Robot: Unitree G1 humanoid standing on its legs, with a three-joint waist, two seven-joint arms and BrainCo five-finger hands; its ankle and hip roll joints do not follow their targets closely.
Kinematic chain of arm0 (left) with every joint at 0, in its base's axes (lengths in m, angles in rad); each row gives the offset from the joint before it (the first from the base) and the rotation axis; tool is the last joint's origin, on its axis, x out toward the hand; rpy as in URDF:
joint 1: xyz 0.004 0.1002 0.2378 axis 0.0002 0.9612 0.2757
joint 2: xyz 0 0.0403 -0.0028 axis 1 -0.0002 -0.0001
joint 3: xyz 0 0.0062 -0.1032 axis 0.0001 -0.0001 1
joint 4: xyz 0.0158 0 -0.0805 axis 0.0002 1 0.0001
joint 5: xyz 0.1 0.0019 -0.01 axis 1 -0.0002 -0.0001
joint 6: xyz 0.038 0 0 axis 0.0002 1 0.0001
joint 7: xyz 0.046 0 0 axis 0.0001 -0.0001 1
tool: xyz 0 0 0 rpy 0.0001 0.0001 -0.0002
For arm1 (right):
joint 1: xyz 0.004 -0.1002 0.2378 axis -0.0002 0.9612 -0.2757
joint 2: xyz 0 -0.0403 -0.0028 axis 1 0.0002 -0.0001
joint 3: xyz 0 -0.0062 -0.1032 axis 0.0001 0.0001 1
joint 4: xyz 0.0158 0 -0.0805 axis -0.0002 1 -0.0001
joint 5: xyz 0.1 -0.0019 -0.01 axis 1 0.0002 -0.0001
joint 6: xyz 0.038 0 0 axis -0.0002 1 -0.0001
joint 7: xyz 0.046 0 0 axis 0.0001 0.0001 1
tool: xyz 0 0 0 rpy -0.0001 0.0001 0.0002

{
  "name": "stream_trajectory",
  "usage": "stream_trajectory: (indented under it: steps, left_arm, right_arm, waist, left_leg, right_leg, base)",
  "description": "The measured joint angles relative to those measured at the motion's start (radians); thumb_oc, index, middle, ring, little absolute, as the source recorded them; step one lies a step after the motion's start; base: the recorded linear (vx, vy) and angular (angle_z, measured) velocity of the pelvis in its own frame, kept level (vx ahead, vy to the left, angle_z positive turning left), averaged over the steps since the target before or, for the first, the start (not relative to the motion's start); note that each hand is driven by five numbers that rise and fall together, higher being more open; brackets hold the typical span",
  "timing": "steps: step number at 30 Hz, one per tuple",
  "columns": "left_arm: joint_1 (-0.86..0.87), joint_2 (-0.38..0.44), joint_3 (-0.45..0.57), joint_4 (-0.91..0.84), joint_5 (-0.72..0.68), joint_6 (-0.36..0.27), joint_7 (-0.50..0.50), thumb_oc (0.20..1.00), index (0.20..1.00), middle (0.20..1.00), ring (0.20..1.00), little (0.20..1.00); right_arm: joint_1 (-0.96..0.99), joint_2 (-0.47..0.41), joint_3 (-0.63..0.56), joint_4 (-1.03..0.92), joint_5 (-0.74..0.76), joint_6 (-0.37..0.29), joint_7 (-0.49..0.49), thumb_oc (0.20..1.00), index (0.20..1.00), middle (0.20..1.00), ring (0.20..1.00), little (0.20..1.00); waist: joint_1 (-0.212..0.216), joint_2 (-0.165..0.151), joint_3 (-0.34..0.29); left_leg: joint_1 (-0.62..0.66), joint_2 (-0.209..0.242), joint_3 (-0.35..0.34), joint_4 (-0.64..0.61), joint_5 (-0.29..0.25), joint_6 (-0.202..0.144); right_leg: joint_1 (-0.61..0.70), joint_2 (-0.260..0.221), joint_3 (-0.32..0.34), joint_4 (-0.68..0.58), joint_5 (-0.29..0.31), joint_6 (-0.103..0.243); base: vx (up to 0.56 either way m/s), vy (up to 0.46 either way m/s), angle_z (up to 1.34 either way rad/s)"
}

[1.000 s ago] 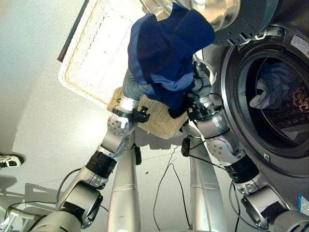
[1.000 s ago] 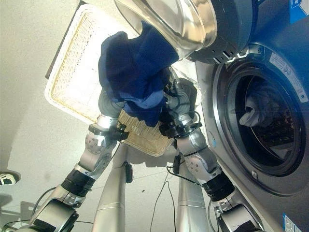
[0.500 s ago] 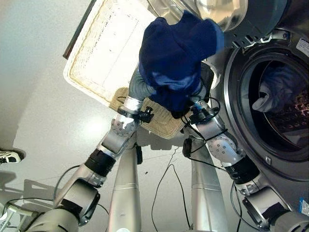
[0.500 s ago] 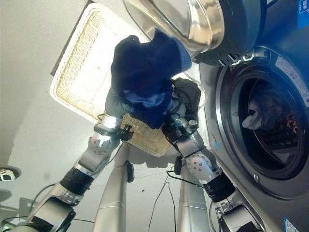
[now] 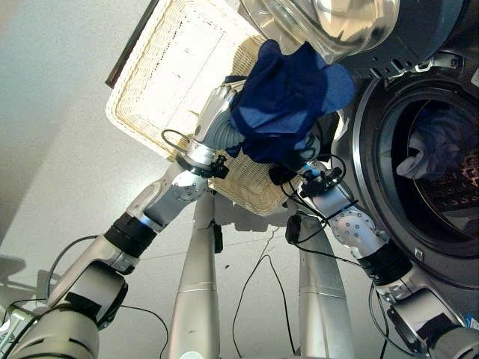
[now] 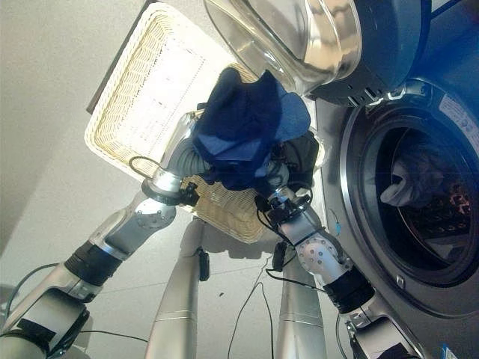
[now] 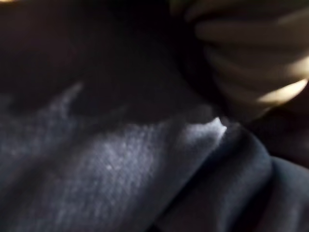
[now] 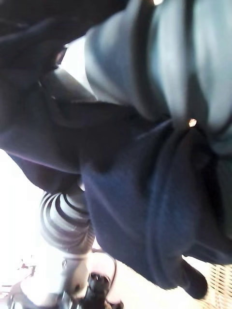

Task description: Put the clothes into the washing machine.

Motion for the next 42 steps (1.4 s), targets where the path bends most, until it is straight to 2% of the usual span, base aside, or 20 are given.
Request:
stream_trajectory:
  steps: [11, 12, 13, 29, 30, 31, 36, 42]
  left_arm:
    - [-0.043, 0.003, -0.049, 0.0, 0.075, 0.09, -0.007, 0.2, 0.2, 0.2, 0.2, 0.2]
    - [-0.043, 0.003, -0.049, 0.0, 0.075, 0.091, -0.008, 0.2, 0.2, 0.2, 0.2, 0.2]
    - [-0.044, 0.003, -0.049, -0.001, 0.075, 0.094, -0.012, 0.2, 0.2, 0.2, 0.2, 0.2]
    - [-0.041, 0.004, -0.049, -0.041, 0.086, 0.102, -0.031, 0.2, 0.2, 0.2, 0.2, 0.2]
    - [-0.041, 0.004, -0.049, -0.042, 0.086, 0.104, -0.03, 0.561, 0.561, 0.561, 0.561, 0.561]
    - [-0.041, 0.004, -0.049, -0.043, 0.086, 0.109, -0.027, 1.0, 1.0, 1.0, 1.0, 1.0]
    - [-0.041, 0.004, -0.039, -0.046, 0.086, 0.129, -0.005, 1.0, 1.0, 1.0, 1.0, 1.0]
    - [-0.028, -0.009, -0.029, -0.032, 0.086, 0.179, 0.099, 1.0, 1.0, 1.0, 1.0, 1.0]
  right_arm:
    - [0.002, -0.021, 0.0, 0.016, 0.016, -0.032, 0.001, 1.0, 1.0, 1.0, 1.0, 1.0]
    - [0.002, -0.021, 0.0, 0.017, 0.016, -0.033, 0.001, 0.536, 0.536, 0.536, 0.536, 0.536]
    - [0.002, -0.022, 0.0, 0.017, 0.016, -0.033, 0.001, 0.2, 0.2, 0.2, 0.2, 0.2]
    - [0.003, -0.02, -0.006, 0.041, 0.016, -0.062, 0.0, 0.2, 0.2, 0.2, 0.2, 0.2]
    - [0.003, -0.02, -0.006, 0.041, 0.016, -0.062, 0.0, 0.2, 0.2, 0.2, 0.2, 0.2]
    - [0.004, -0.02, -0.008, 0.041, 0.016, -0.063, 0.0, 0.2, 0.2, 0.2, 0.2, 0.2]
    - [0.005, -0.02, -0.013, 0.042, 0.016, -0.064, 0.0, 0.2, 0.2, 0.2, 0.2, 0.2]
    - [0.003, 0.004, -0.014, 0.041, 0.016, -0.081, 0.001, 0.2, 0.2, 0.2, 0.2, 0.2]
  waist:
    - [-0.001, 0.0, 0.0]
    - [-0.001, 0.0, 0.0]
    - [-0.001, 0.0, 0.0]
    - [0.001, 0.0, 0.0]
    - [0.001, 0.0, 0.0]
    - [0.001, 0.0, 0.0]
    - [0.001, 0.0, 0.0]
    - [0.002, 0.0, 0.0]
  left_leg:
    - [-0.008, 0.0, 0.001, 0.0, -0.001, -0.001]
    - [-0.008, 0.0, 0.001, 0.0, -0.001, -0.001]
    - [-0.01, 0.0, 0.002, 0.0, -0.001, -0.001]
    - [-0.018, -0.001, 0.001, 0.001, -0.001, -0.001]
    - [-0.018, -0.001, 0.002, 0.001, -0.001, -0.001]
    - [-0.018, -0.001, 0.001, 0.001, -0.001, -0.001]
    - [-0.018, 0.0, 0.001, 0.001, -0.001, -0.001]
    - [-0.019, 0.0, 0.001, 0.001, -0.001, -0.001]
  right_leg:
    - [-0.009, -0.001, -0.001, 0.001, -0.003, -0.001]
    - [-0.01, -0.001, -0.001, 0.001, -0.003, -0.001]
    - [-0.012, -0.001, -0.001, 0.001, -0.003, -0.001]
    - [-0.019, -0.001, -0.001, 0.001, -0.003, -0.001]
    - [-0.019, -0.001, -0.001, 0.001, -0.003, -0.001]
    - [-0.019, -0.001, -0.001, 0.001, -0.003, -0.001]
    - [-0.019, -0.001, -0.001, 0.001, -0.003, -0.001]
    - [-0.019, -0.001, -0.001, 0.0, -0.003, -0.001]
  base:
    - [0.0, 0.0, 0.0]
    - [0.0, 0.0, 0.0]
    - [0.0, 0.0, 0.0]
    - [0.0, 0.0, 0.0]
    - [0.0, 0.0, 0.0]
    - [0.0, 0.0, 0.0]
    - [0.0, 0.0, 0.0]
    - [0.0, 0.0, 0.0]
